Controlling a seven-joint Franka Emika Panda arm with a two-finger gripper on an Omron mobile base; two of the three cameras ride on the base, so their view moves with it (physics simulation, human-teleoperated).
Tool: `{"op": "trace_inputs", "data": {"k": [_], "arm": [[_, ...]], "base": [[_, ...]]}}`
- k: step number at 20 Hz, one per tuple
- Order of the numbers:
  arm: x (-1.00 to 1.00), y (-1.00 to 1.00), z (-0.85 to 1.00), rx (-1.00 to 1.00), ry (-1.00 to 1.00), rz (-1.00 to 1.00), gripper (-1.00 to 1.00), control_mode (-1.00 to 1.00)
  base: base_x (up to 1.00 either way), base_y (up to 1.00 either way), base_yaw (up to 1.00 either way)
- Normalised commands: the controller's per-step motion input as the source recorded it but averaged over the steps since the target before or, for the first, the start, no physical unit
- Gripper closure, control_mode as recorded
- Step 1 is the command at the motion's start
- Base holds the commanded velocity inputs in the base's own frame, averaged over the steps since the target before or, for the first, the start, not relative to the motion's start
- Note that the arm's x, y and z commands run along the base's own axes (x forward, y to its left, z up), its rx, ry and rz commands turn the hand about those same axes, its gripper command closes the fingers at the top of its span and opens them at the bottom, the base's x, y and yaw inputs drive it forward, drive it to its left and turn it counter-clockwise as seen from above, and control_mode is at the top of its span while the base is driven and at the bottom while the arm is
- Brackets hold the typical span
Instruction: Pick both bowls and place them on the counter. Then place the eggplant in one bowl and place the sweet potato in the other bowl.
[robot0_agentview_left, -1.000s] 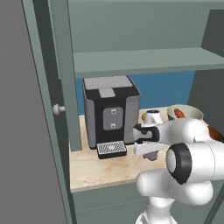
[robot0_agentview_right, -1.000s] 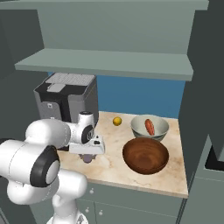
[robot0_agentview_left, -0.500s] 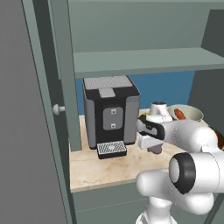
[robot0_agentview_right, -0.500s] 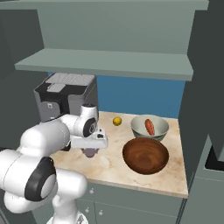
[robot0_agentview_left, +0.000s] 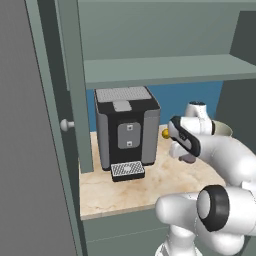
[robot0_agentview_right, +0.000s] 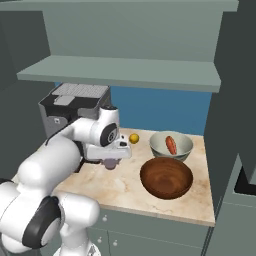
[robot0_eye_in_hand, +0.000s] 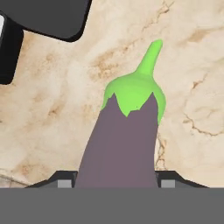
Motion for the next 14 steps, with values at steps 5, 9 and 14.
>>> {"op": "trace_inputs", "data": {"k": [5,9,14], "arm": [[0.00,-0.42,0.47,0.00,-0.13,0.00,1.00,-1.00],[0.00,-0.50,0.41,0.00,-0.08,0.00,1.00,-1.00],[0.00,-0.63,0.29,0.02,-0.01,0.00,1.00,-1.00]], "base": [[0.00,0.00,0.00],[0.00,0.00,0.00],[0.00,0.00,0.00]]}}
